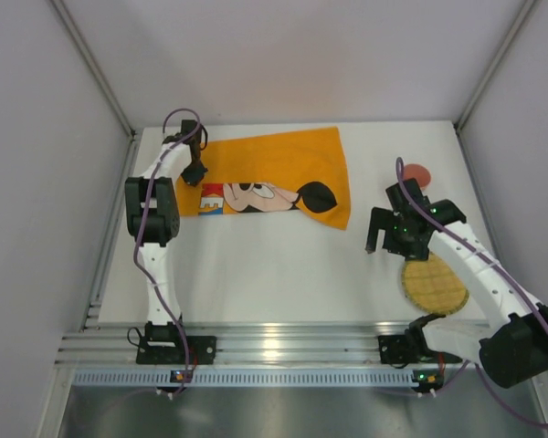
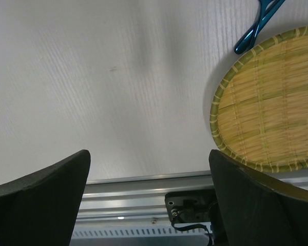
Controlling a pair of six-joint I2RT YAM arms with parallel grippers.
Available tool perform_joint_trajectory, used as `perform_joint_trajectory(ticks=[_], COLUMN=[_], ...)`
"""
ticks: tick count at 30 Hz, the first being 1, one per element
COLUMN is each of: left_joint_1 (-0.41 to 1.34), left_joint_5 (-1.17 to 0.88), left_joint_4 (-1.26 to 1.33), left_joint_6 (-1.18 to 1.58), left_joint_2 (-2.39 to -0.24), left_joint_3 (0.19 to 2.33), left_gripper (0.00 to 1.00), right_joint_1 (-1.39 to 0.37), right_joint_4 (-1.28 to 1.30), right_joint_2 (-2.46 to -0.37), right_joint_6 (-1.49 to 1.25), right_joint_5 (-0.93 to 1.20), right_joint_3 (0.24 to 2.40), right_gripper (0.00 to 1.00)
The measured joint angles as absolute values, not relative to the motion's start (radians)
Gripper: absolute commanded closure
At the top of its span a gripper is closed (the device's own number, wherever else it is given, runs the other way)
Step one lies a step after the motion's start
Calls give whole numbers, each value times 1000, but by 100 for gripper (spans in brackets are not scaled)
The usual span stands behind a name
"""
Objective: Set the dinner table for one person
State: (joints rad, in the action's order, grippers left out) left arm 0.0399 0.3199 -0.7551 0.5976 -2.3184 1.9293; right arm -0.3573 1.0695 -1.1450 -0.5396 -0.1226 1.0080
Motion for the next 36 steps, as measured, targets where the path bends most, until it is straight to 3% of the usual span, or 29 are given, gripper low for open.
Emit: perform_joint_trajectory(ticks=[1, 15, 22, 29, 30, 31, 32, 34, 36], left_joint_1=[40, 53, 120, 343, 370, 392, 409, 422, 424], left_joint_5=[319, 319, 307, 304, 297, 289, 281, 272, 270], left_joint_4=[-756, -789, -780, -834, -856, -880, -911, -972, -1032], left_joint_6=[596, 574, 556, 636, 661, 689, 717, 772, 828], left_joint_2=[-2318, -2216, -1789, -1303, -1254, -1209, -1157, -1071, -979], left_joint_3=[1929, 1848, 1533, 1163, 1121, 1077, 1028, 955, 899], left_gripper=[100, 100, 100, 99, 95, 79, 43, 4, 2], right_joint_1=[-357, -357, -357, -357, -357, -357, -357, -357, -357], right_joint_4=[1068, 1042, 1021, 957, 945, 933, 923, 901, 881], right_joint_2=[-1148, -1145, -1140, -1169, -1185, -1206, -1222, -1259, -1285], right_joint_6=[-537, -507, -484, -454, -451, -447, -445, -445, -445], right_joint_5=[-123, -109, -82, -47, -41, -35, -31, -19, 1], right_joint_3=[1008, 981, 945, 929, 929, 929, 929, 930, 932], right_gripper=[0, 0, 0, 0, 0, 0, 0, 0, 0])
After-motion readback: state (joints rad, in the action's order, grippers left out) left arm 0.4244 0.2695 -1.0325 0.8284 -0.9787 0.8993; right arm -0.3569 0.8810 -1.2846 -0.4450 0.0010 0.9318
